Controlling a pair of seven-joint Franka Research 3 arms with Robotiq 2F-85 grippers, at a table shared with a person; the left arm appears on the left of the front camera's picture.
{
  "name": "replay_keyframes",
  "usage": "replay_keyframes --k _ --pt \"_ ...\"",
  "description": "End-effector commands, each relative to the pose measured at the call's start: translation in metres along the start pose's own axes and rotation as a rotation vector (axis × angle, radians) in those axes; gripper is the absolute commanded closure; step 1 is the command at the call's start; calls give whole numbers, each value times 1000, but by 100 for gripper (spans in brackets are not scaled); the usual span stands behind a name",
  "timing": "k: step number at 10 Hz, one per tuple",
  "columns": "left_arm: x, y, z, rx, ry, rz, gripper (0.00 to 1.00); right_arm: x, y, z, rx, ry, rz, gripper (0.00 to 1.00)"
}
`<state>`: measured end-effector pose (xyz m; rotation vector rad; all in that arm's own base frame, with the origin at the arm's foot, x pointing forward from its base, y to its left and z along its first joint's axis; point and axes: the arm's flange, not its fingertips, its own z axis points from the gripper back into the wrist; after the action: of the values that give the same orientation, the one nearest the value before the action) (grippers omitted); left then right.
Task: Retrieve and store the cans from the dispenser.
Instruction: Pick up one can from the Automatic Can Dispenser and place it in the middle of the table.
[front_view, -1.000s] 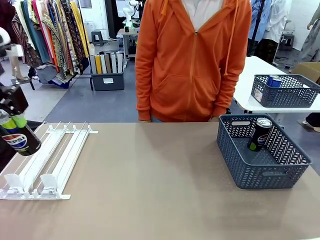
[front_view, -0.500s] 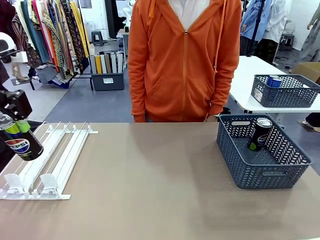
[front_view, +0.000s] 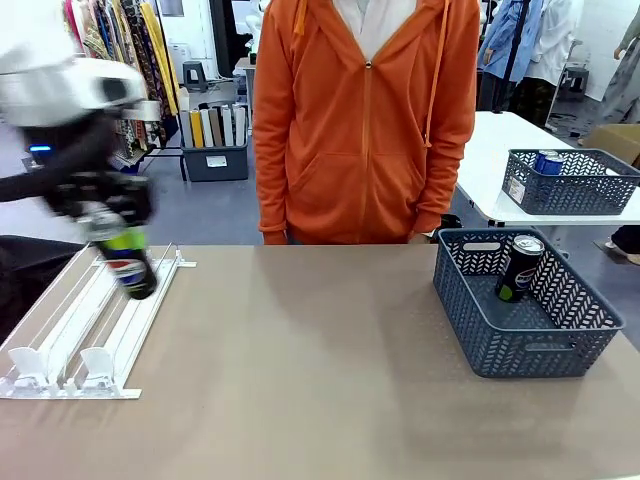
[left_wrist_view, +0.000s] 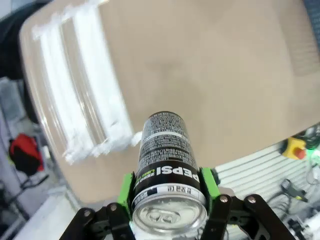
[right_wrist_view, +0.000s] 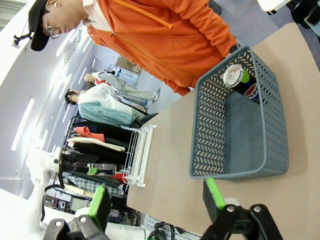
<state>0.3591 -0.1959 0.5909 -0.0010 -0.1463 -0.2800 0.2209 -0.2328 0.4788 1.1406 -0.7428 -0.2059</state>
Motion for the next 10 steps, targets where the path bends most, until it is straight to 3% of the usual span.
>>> replay_keyframes --k 1,3,5,7,10 --pt "87 -58 -22 42 29 -125 100 3 1 -1 20 -19 24 0" --pt "136 -139 -92 28 115 -183 100 3 1 -1 20 -19 24 0" --pt "154 -182 -154 26 222 -233 100 3 1 -1 20 -19 24 0" --pt "161 -197 -187 8 283 -271 100 3 1 -1 20 -19 24 0" --pt "162 -198 -189 16 279 -266 100 3 1 -1 20 -19 24 0"
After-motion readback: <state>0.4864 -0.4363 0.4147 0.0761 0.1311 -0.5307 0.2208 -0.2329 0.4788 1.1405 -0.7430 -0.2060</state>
